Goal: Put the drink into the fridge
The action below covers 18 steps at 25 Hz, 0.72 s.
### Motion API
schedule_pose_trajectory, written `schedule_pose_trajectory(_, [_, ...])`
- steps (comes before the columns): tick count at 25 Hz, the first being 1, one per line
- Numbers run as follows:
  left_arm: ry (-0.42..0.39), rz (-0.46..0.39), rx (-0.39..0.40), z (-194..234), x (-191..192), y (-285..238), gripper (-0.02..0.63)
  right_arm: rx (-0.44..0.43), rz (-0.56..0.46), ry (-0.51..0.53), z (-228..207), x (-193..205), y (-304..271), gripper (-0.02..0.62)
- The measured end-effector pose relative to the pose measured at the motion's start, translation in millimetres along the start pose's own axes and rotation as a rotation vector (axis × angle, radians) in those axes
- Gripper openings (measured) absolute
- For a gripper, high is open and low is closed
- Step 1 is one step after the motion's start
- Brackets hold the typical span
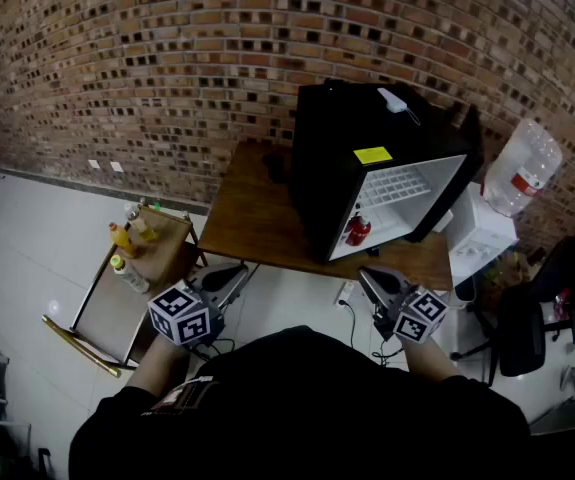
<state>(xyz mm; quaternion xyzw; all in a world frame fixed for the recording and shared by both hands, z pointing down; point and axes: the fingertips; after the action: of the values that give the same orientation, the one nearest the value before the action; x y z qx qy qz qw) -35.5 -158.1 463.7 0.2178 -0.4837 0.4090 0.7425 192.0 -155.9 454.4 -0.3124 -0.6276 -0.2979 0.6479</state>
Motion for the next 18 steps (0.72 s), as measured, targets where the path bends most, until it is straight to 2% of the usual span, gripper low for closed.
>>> schedule_pose_trajectory(4, [0.001,-0.029,-0.047,23,-4,23,-0.005,-0.035,0.009,0.009,6,5,-29,0.012])
schedule_pose_trajectory(7, [0.003,-0.057,-0.12,48,-6,53,-0.005,-0.082,0.024,0.014,13,11,-63,0.012])
schedule_pose_trajectory(12, [0.035,-0.128,-0.306,107,-3,136,-0.005,-0.207,0.053,0.048,40,17,-157,0.012])
schedule_pose_trajectory(17, [0.096,-0.2,-0.518,175,15,234,-0.005,-0.403,0.094,0.088,91,42,-294,0.014])
schedule_pose_trajectory(18, [0.106,-0.215,-0.555,187,19,253,-0.005,-0.441,0.102,0.096,104,49,-323,0.039])
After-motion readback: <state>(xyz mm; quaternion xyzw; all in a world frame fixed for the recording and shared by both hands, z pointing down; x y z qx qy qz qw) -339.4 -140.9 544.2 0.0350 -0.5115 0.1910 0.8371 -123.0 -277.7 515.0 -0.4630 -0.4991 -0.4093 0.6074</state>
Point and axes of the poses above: the fingertips, and each gripper's own axes: y backward along the fingers, z to its left, x out of its underside, and after that the axes turned 10 degrees about y, right-handed
